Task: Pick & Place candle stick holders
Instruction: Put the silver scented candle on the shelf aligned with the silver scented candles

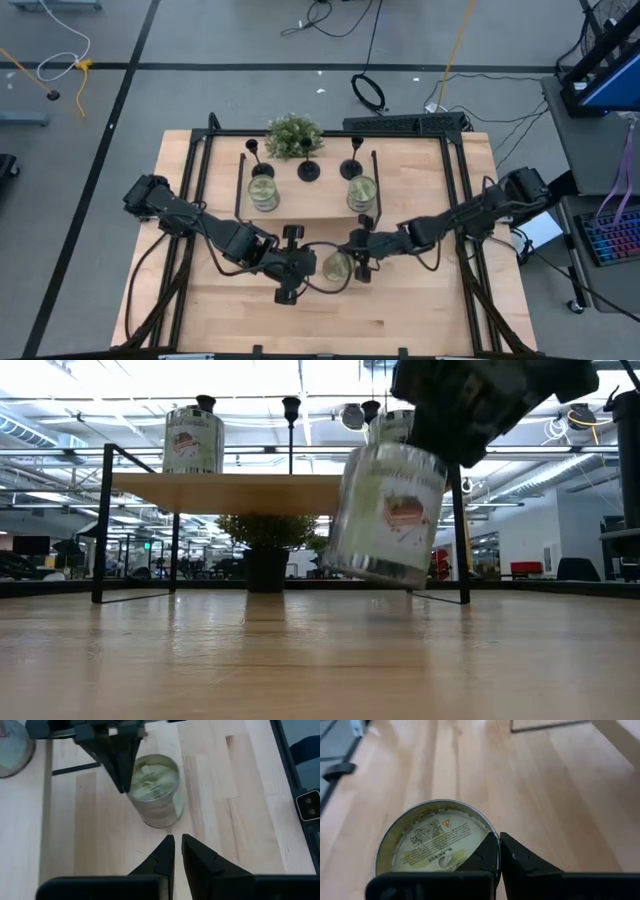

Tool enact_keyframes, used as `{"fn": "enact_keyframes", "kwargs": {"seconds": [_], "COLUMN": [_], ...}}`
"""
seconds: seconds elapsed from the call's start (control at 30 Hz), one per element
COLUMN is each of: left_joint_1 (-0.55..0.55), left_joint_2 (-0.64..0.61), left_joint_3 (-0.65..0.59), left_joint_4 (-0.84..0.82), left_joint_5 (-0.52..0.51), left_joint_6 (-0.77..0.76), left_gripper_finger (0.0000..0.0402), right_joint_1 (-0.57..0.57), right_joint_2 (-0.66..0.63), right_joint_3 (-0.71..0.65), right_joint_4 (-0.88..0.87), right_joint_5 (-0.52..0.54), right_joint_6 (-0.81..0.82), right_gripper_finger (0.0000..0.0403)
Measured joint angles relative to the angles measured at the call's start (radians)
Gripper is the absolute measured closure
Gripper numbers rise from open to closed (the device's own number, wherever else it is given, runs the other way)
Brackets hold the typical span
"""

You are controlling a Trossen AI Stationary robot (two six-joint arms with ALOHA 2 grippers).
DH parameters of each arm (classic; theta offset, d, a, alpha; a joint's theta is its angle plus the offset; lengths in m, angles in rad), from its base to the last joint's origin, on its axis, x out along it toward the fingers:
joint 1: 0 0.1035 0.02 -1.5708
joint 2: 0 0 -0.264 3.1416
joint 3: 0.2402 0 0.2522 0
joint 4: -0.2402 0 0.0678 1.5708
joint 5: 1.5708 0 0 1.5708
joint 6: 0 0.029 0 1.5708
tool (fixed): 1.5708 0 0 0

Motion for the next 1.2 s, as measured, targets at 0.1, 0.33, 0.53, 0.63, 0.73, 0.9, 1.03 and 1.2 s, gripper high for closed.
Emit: {"fn": "enact_keyframes", "kwargs": {"seconds": [0.1, 0.33, 0.53, 0.63, 0.73, 0.9, 1.03, 1.2], "left_joint_1": [0.000, 0.001, 0.005, 0.006, 0.008, 0.012, 0.017, 0.025], "left_joint_2": [0.000, 0.000, 0.000, 0.000, 0.000, 0.000, 0.000, 0.032], "left_joint_3": [0.000, 0.000, 0.000, 0.000, 0.000, 0.000, 0.000, 0.001], "left_joint_4": [0.000, 0.000, -0.001, -0.001, -0.001, 0.000, 0.000, 0.006], "left_joint_5": [0.000, 0.001, 0.001, 0.001, 0.001, 0.001, 0.002, 0.036], "left_joint_6": [-0.001, -0.002, -0.003, -0.003, -0.003, -0.003, -0.001, 0.034], "left_gripper_finger": [0.0360, 0.0360, 0.0360, 0.0360, 0.0360, 0.0360, 0.0360, 0.0359], "right_joint_1": [-0.025, -0.034, -0.031, -0.030, -0.031, -0.030, -0.030, -0.016], "right_joint_2": [0.008, 0.009, 0.009, 0.009, 0.009, 0.008, 0.008, 0.008], "right_joint_3": [0.001, 0.001, 0.001, 0.001, 0.001, 0.001, 0.001, 0.001], "right_joint_4": [-0.030, -0.072, -0.084, -0.089, -0.088, -0.098, -0.100, -0.102], "right_joint_5": [0.008, 0.013, -0.016, -0.016, -0.016, -0.040, -0.040, -0.041], "right_joint_6": [0.032, 0.018, 0.019, 0.014, 0.014, 0.013, -0.021, -0.037], "right_gripper_finger": [0.0402, 0.0393, 0.0391, 0.0386, 0.0375, 0.0353, 0.0336, 0.0316]}}
